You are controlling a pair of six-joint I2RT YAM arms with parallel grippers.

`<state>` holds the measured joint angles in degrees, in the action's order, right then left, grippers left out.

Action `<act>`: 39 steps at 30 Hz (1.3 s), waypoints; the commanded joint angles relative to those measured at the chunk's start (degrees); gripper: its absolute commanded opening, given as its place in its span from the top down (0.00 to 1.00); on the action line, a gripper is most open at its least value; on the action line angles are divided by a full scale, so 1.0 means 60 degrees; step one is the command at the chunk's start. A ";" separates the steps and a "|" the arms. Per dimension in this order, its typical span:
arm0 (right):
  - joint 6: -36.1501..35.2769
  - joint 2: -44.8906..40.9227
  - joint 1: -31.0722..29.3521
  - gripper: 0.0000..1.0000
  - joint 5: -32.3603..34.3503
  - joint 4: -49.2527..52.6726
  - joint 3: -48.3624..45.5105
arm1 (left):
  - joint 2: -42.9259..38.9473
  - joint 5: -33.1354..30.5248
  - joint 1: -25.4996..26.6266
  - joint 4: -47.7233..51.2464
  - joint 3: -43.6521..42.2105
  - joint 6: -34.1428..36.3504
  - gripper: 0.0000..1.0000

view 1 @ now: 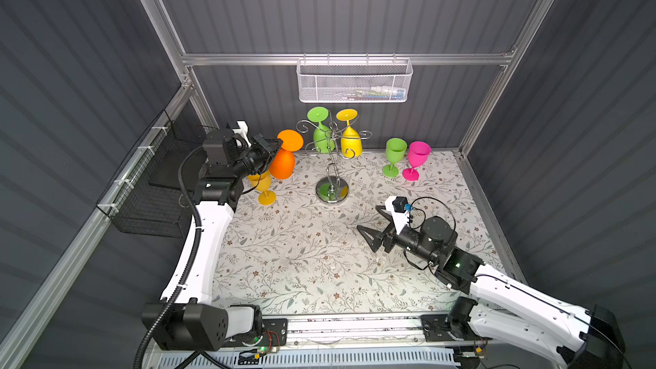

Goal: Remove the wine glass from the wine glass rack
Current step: 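Lift the orange glass off its hook with the left gripper, then carry the orange glass toward the robot while the right gripper approaches it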

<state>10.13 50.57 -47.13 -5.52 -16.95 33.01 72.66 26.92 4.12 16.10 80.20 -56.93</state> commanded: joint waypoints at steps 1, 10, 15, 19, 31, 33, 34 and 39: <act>0.0541 -0.0257 -0.0081 0.01 0.0232 0.0621 0.0535 | -0.0673 0.0220 -0.0013 0.0356 -0.0572 0.0487 1.00; 0.2441 -0.0241 -0.0142 0.02 0.1162 0.3516 0.2079 | -0.2353 0.0722 0.0079 0.1252 -0.2132 0.2701 1.00; 0.3609 0.0089 -0.0142 0.02 0.1874 0.5767 0.3364 | -0.3222 -0.0410 0.1312 0.1330 -0.3157 0.3688 1.00; 0.4669 -0.0026 -0.0120 0.02 0.2624 0.6922 0.3784 | -0.3306 -0.2452 0.3462 0.1023 -0.3782 0.4303 1.00; 0.7147 0.0200 0.1036 0.06 0.2300 0.9502 0.4463 | -0.2819 -0.8690 0.9438 -0.2237 -0.6136 0.6504 1.00; 0.7422 0.0298 0.1614 0.09 0.1675 0.9691 0.4370 | -0.2374 -0.9938 1.0483 -0.3146 -0.6423 0.7161 1.00; 0.7496 0.0323 0.1873 0.10 0.1336 0.9672 0.4283 | -0.2135 -1.0409 1.0869 -0.3577 -0.6515 0.7504 1.00; 0.8082 0.0376 0.2958 0.15 -0.0179 0.9689 0.3820 | -0.0504 -1.2216 1.2213 -0.6027 -0.6759 0.9088 1.00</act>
<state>55.22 52.73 -31.33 0.45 38.98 57.30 66.08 -34.46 75.07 -6.92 40.58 -11.22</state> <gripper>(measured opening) 0.855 0.048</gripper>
